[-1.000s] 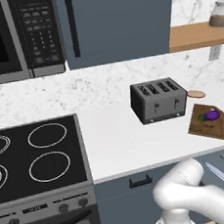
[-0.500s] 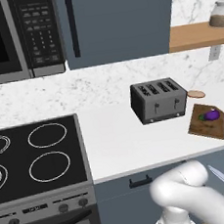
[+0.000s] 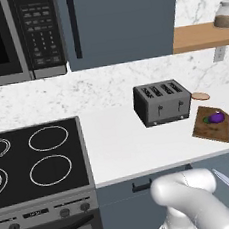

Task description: Place the appropriate cutting tool for cutting the eggplant skin on the cutting board.

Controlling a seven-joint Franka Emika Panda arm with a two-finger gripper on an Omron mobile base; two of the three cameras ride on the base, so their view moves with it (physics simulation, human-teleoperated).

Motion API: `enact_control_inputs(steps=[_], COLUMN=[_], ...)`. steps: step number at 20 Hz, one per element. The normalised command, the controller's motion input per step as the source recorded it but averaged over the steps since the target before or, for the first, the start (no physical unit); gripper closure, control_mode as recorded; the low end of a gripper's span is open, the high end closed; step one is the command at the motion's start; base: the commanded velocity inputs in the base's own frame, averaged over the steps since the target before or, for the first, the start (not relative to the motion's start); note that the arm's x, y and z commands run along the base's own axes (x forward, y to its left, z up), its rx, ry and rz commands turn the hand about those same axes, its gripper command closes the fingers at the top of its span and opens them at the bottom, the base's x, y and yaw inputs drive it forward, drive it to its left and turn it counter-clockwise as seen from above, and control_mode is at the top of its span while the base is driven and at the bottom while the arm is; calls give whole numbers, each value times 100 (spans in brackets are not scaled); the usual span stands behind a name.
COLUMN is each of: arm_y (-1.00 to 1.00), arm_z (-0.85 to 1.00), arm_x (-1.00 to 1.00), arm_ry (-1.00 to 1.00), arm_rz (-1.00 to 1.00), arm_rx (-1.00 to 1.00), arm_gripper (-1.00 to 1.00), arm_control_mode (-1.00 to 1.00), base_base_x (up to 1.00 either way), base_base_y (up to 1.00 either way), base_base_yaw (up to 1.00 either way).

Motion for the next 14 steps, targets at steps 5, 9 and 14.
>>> enact_control_inputs(steps=[5, 9, 14], arm_y=[0, 0, 0], arm_z=[100, 100, 73], arm_x=[-45, 2, 67], arm_ry=[0, 0, 0], arm_rz=[2, 8, 15], arm_rx=[1, 1, 1], arm_gripper=[100, 100, 100], arm_control_mode=[-100, -100, -100], base_base_x=[0, 0, 0], base_base_y=[0, 0, 0], base_base_yaw=[0, 0, 0])
